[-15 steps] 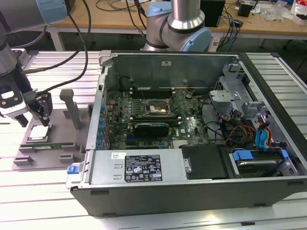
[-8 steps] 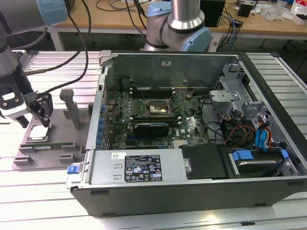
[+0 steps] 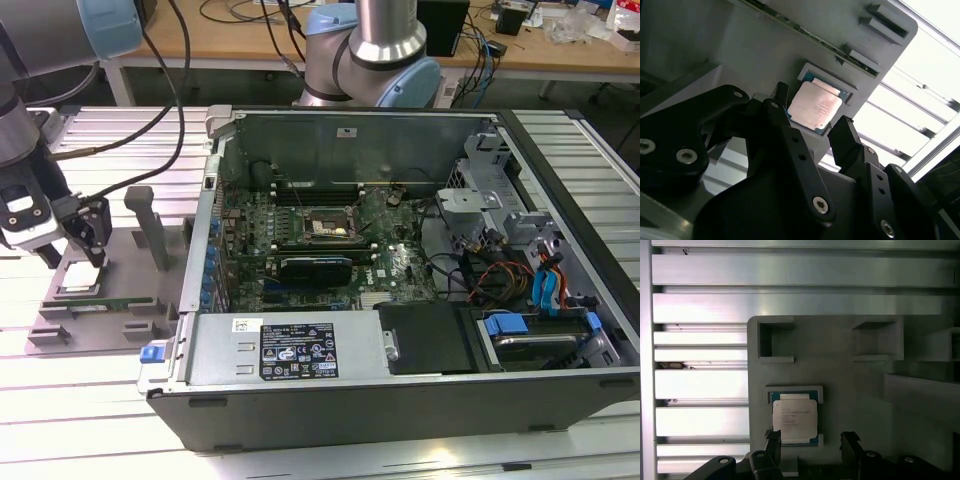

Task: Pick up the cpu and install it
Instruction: 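Pick up the cpu and move it towards the insertion slot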

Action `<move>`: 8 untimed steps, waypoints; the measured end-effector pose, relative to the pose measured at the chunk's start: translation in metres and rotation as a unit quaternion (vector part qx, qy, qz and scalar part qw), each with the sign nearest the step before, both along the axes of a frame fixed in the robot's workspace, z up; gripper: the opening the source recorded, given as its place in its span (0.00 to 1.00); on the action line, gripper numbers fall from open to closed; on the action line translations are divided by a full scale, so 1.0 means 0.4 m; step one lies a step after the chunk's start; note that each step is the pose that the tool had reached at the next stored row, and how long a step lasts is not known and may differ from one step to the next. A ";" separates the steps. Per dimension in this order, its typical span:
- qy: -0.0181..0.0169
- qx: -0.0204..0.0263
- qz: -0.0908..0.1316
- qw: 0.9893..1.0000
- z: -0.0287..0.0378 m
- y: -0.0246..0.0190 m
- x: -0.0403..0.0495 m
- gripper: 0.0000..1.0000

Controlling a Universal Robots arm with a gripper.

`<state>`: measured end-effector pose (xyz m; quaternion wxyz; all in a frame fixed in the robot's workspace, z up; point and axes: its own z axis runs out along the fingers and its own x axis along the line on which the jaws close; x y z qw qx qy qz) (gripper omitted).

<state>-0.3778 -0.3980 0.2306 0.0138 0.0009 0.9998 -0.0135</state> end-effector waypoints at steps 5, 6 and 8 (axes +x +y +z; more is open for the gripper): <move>0.000 0.000 0.000 1.000 -0.007 0.000 0.000 0.60; 0.000 0.000 0.000 1.000 -0.008 0.000 0.000 0.60; 0.000 0.000 0.000 1.000 -0.011 0.000 0.000 0.60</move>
